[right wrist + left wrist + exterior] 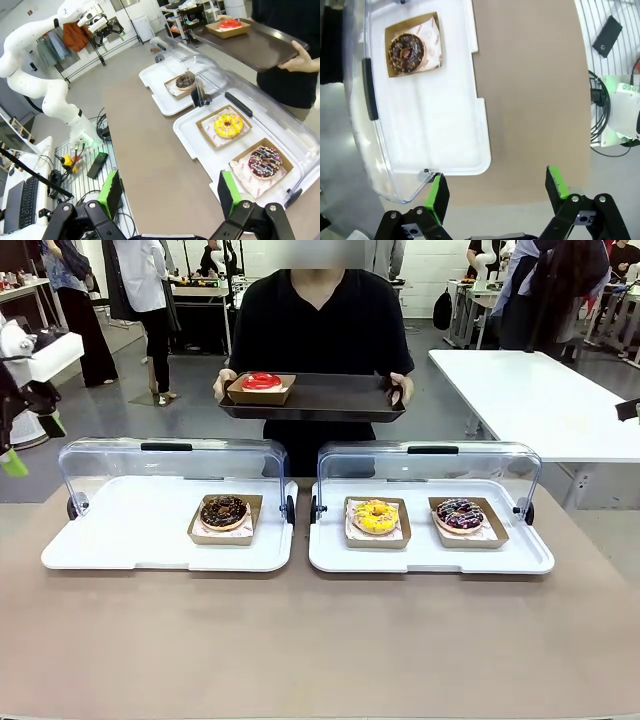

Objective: Provide the desired donut to the person.
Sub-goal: Place the picked Paper togo box onto the Handle tray extended by the person, then pick up and lift the Paper togo box containing the Donut pointed at by the person.

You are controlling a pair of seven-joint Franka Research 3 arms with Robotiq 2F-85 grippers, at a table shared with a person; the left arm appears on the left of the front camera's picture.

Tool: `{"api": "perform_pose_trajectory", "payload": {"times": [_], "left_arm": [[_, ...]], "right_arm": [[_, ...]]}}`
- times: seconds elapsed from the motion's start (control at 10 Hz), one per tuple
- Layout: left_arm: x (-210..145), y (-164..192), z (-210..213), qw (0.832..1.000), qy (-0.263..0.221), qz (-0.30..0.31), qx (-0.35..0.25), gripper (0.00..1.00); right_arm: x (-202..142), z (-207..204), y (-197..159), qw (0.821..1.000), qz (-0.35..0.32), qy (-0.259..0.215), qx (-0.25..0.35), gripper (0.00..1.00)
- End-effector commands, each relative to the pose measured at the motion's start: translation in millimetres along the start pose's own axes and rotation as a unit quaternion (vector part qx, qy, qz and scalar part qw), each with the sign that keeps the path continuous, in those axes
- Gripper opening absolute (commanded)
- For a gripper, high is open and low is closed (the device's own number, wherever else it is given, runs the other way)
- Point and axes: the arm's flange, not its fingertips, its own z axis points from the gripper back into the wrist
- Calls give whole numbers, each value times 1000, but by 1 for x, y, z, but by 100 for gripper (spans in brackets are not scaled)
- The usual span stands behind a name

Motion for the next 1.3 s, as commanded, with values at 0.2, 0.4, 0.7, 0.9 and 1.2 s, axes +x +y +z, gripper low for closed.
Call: {"api": "perform_pose_trajectory", "payload": {"times": [0.2, 0.4, 0.7, 0.9, 1.2], "left_arm": [[0, 0, 0, 1000, 0, 0, 0, 100], [0, 0, 0, 1000, 0, 0, 0, 100], [0, 0, 0, 1000, 0, 0, 0, 100], [-23, 19, 5, 993, -114, 33, 15, 100], [-107, 40, -16, 937, -346, 49, -3, 100]], "right_arm": [[1, -1, -1, 1000, 4, -10, 5, 100], [1, -1, -1, 1000, 4, -10, 5, 100], [1, -1, -1, 1000, 4, -10, 5, 100], [1, -1, -1, 1000, 4, -10, 5, 100], [1, -1, -1, 1000, 4, -10, 5, 100]]}}
